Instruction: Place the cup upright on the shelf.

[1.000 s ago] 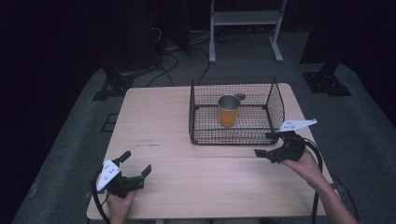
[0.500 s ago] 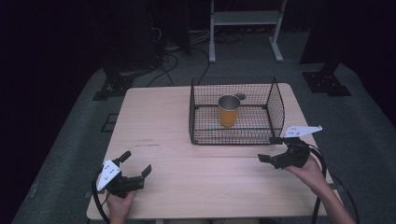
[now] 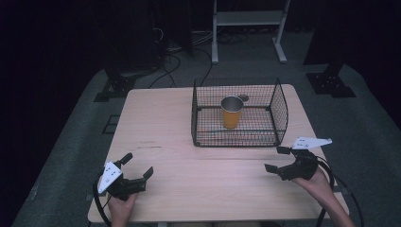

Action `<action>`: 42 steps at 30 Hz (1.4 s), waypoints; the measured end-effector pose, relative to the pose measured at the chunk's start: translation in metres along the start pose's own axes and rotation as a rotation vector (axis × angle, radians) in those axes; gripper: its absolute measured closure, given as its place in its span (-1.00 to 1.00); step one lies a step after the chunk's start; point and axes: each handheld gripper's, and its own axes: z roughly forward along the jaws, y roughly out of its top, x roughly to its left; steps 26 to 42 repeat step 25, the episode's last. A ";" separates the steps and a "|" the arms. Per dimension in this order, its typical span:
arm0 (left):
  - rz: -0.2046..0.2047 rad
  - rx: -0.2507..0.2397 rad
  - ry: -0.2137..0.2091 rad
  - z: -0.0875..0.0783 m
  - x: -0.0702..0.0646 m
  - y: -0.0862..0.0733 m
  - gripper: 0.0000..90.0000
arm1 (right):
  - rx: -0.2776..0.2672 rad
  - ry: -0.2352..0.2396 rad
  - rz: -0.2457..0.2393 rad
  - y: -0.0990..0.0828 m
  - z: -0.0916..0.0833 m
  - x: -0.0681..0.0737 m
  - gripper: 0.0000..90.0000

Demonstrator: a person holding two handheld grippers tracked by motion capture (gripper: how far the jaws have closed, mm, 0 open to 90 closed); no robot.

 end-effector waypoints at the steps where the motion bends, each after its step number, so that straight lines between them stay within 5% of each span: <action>1: 0.000 0.000 0.001 0.000 0.000 0.000 -0.95 | 0.001 0.000 0.001 -0.001 0.000 0.000 -0.88; 15: -0.002 0.002 0.003 0.000 0.000 0.000 -0.95 | -0.009 -0.017 0.021 -0.024 -0.002 0.007 -0.88; 24: 0.002 0.004 0.011 0.000 0.000 0.000 -0.95 | -0.057 0.002 0.083 -0.053 -0.010 0.024 -0.88; 42: 0.002 0.004 0.011 0.000 0.000 0.000 -0.95 | -0.057 0.002 0.083 -0.053 -0.010 0.024 -0.88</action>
